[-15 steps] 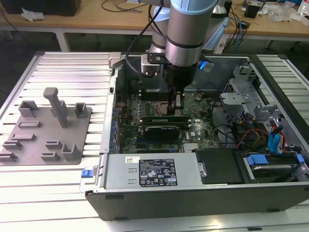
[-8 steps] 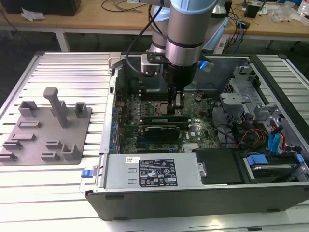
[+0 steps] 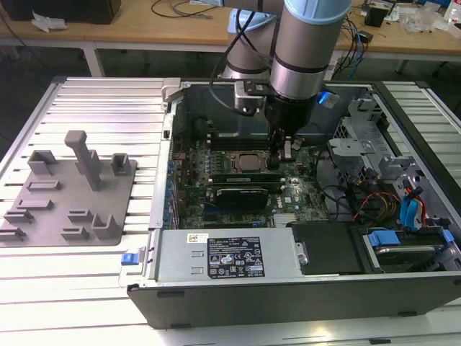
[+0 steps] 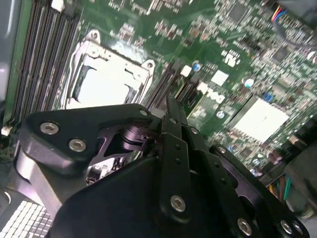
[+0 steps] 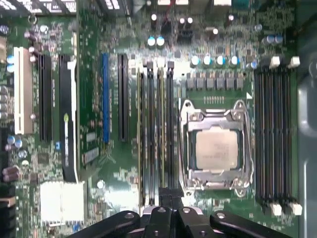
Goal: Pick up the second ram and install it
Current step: 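Press down the second ram until it locks into place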
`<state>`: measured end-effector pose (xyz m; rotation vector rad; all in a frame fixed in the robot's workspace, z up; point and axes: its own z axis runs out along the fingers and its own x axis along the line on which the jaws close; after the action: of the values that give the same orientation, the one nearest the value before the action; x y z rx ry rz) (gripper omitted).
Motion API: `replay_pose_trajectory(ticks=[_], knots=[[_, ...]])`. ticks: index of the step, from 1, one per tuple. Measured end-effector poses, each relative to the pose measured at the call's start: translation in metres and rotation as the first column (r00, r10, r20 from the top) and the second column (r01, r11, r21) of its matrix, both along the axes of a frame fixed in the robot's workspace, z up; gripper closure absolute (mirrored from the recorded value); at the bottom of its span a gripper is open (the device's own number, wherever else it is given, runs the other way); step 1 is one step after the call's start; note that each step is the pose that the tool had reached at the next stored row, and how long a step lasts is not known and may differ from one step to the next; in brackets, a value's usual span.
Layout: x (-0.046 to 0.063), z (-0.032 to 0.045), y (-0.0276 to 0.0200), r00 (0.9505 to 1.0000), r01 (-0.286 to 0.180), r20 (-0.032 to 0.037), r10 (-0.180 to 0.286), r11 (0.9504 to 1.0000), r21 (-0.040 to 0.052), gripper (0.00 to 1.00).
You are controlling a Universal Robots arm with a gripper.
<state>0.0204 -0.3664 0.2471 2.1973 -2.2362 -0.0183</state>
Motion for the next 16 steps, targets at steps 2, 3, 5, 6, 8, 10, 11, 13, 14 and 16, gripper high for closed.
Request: replay_pose_trajectory(ticks=[2,3,5,6,8,10,11,13,14,16], knots=[[0.003,-0.0001,0.0000,1.0000,0.000,-0.0001,0.000,1.0000,-0.0001,0.92],[0.004,-0.0001,0.0000,1.0000,0.000,0.0000,0.000,1.0000,-0.0001,0.92],[0.006,-0.0023,-0.0001,1.0000,0.000,0.0000,0.000,1.0000,-0.0002,0.92],[0.007,-0.0033,-0.0001,1.0000,0.000,-0.0001,0.000,1.0000,-0.0002,0.92],[0.008,-0.0047,-0.0001,1.0000,0.000,-0.0001,0.000,1.0000,-0.0002,0.92],[0.008,-0.0062,0.0000,0.9997,0.025,0.0000,-0.025,0.9997,0.0000,0.92],[0.008,-0.0067,0.0000,0.9996,0.027,0.0000,-0.027,0.9996,0.0000,0.92],[0.008,-0.0087,0.0000,0.9995,0.033,0.0000,-0.033,0.9995,0.0000,0.92],[0.008,-0.0097,-0.0001,0.9994,0.033,0.0000,-0.033,0.9994,-0.0001,0.92],[0.008,-0.0119,0.0000,0.9994,0.033,0.0000,-0.033,0.9994,0.0000,0.92]])
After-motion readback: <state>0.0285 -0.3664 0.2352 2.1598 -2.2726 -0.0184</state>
